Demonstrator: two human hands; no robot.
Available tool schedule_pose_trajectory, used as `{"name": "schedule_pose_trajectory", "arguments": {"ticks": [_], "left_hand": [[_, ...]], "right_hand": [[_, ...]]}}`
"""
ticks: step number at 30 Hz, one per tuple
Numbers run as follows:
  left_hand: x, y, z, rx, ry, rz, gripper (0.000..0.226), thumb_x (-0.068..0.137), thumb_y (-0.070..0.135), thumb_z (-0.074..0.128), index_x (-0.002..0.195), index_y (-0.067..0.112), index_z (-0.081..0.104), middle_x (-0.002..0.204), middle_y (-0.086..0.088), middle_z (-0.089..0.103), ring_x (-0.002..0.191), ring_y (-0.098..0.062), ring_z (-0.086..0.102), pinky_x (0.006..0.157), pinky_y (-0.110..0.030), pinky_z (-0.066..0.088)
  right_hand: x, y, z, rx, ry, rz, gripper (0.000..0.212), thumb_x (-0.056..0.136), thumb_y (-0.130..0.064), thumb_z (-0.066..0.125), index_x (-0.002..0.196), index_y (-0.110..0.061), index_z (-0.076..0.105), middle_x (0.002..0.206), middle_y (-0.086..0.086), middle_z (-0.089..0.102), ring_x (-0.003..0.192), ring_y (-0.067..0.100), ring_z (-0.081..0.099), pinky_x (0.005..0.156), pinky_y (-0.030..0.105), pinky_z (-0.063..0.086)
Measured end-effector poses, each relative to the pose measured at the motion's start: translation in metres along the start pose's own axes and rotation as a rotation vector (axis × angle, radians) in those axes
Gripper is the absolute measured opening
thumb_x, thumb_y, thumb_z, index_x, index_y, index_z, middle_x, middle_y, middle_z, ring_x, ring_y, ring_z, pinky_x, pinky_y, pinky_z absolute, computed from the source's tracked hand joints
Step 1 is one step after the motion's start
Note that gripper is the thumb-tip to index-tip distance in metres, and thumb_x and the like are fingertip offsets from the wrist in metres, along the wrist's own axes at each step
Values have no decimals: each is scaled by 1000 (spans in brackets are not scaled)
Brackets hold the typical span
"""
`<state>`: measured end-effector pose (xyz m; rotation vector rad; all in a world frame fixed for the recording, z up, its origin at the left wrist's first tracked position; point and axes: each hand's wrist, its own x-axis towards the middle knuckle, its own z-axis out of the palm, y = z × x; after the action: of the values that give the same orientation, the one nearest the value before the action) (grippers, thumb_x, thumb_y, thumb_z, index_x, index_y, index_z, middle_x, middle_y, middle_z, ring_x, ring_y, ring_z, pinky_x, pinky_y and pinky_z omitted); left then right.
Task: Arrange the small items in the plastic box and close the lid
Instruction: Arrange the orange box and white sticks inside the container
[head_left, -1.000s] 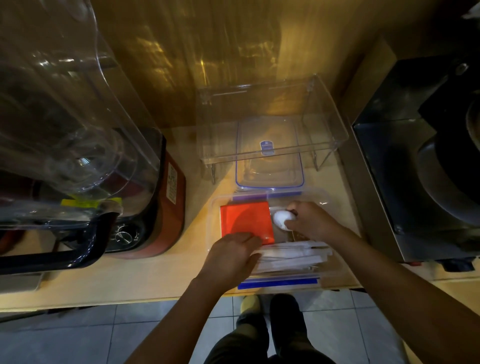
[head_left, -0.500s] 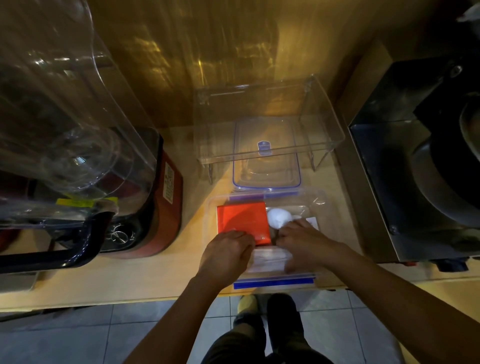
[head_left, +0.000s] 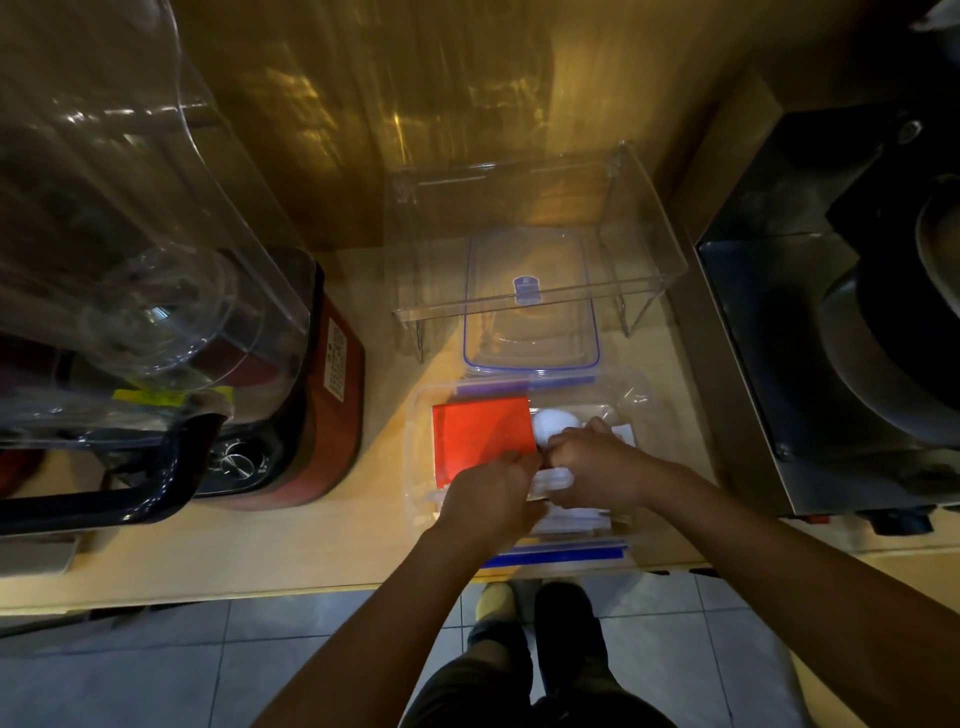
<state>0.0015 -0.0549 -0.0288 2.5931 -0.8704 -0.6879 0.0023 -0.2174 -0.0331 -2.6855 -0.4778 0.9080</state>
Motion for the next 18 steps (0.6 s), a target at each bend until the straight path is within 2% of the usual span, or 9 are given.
{"name": "schedule_pose_trajectory", "arguments": {"ticks": [2,4,5,7,8,10,13,18], "left_hand": [[5,3,-2,41,-108,9,38,90,31,55,125,17,52,115,-11,66,102,-30,63,84,-38,52],[7,5,-2,74,-244,37,34,91,30,55,122,18,56,117,-11,65,105,-31,61,86,-40,52],[7,5,-1,53,-303,33,34,91,29,54,123,18,56,120,-11,64,107,-31,59,89,-40,51],[6,3,2,-32,-384,7,34,94,29,48,127,19,53,127,-12,59,111,-30,56,94,-42,48],[6,2,3,-60,-407,3,34,96,29,45,127,20,52,129,-11,57,113,-30,55,96,-42,46],[6,-1,6,-76,-430,-5,31,98,24,40,126,17,53,129,-11,56,115,-31,54,98,-44,45],[5,-3,8,-54,-415,-16,31,96,13,41,124,12,54,125,-14,59,111,-32,56,95,-44,47],[6,-3,8,-10,-344,-78,33,97,21,39,125,11,54,130,-12,57,118,-28,52,100,-42,43]], "right_hand": [[-4,5,0,193,-83,-2,24,80,-39,64,95,-20,68,103,5,66,101,24,56,98,45,40],[-10,8,0,364,-166,-30,23,78,-44,67,75,-21,68,77,2,64,74,18,58,79,39,48],[-13,10,0,425,-172,-24,26,80,-45,64,69,-22,66,71,1,62,68,15,56,74,38,48],[-16,15,-3,523,-92,29,25,86,-38,59,67,-23,65,71,0,62,70,12,57,73,36,48],[-15,18,-4,507,-24,47,20,88,-30,58,72,-22,67,77,1,65,74,13,60,76,36,49],[-13,23,-5,279,69,52,9,85,-19,59,85,-18,68,94,2,67,88,18,62,80,36,51],[-12,20,2,-34,53,54,19,79,-30,65,96,-20,66,105,1,62,95,20,59,76,33,49],[-5,12,11,-216,78,42,39,79,-42,60,109,-16,64,118,8,56,109,27,52,90,37,39]]}}
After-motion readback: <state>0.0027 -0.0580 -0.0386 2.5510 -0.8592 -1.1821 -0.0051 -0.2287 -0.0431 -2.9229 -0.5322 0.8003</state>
